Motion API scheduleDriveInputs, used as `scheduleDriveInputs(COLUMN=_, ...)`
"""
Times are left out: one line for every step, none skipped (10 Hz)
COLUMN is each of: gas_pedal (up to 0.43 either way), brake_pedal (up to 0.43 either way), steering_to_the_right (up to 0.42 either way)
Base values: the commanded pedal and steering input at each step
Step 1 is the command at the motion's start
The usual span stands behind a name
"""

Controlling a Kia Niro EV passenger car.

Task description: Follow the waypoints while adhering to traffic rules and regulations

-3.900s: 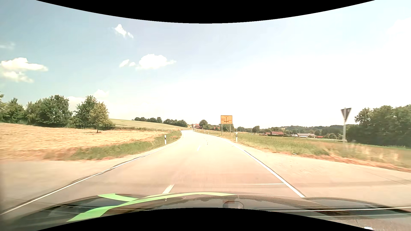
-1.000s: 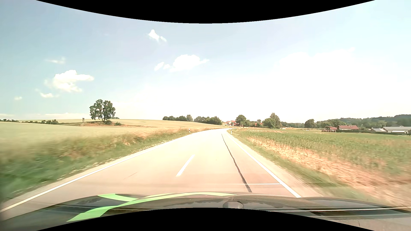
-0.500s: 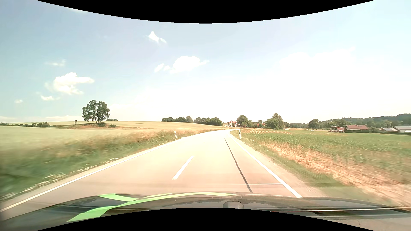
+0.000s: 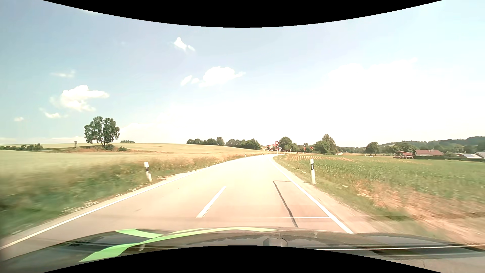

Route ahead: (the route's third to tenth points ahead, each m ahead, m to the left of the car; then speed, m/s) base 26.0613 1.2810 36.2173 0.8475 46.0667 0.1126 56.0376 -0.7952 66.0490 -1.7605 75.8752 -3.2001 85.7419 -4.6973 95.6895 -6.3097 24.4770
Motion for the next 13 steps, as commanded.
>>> scheduleDriveInputs(gas_pedal=0.240, brake_pedal=0.000, steering_to_the_right=0.002)
scheduleDriveInputs(gas_pedal=0.228, brake_pedal=0.000, steering_to_the_right=0.006)
scheduleDriveInputs(gas_pedal=0.220, brake_pedal=0.000, steering_to_the_right=0.008)
scheduleDriveInputs(gas_pedal=0.177, brake_pedal=0.000, steering_to_the_right=0.007)
scheduleDriveInputs(gas_pedal=0.177, brake_pedal=0.000, steering_to_the_right=0.007)
scheduleDriveInputs(gas_pedal=0.157, brake_pedal=0.000, steering_to_the_right=0.007)
scheduleDriveInputs(gas_pedal=0.138, brake_pedal=0.000, steering_to_the_right=0.007)
scheduleDriveInputs(gas_pedal=0.130, brake_pedal=0.000, steering_to_the_right=0.007)
scheduleDriveInputs(gas_pedal=0.130, brake_pedal=0.000, steering_to_the_right=0.006)
scheduleDriveInputs(gas_pedal=0.130, brake_pedal=0.000, steering_to_the_right=0.005)
scheduleDriveInputs(gas_pedal=0.130, brake_pedal=0.000, steering_to_the_right=0.005)
scheduleDriveInputs(gas_pedal=0.098, brake_pedal=0.000, steering_to_the_right=0.005)
scheduleDriveInputs(gas_pedal=0.087, brake_pedal=0.000, steering_to_the_right=0.005)
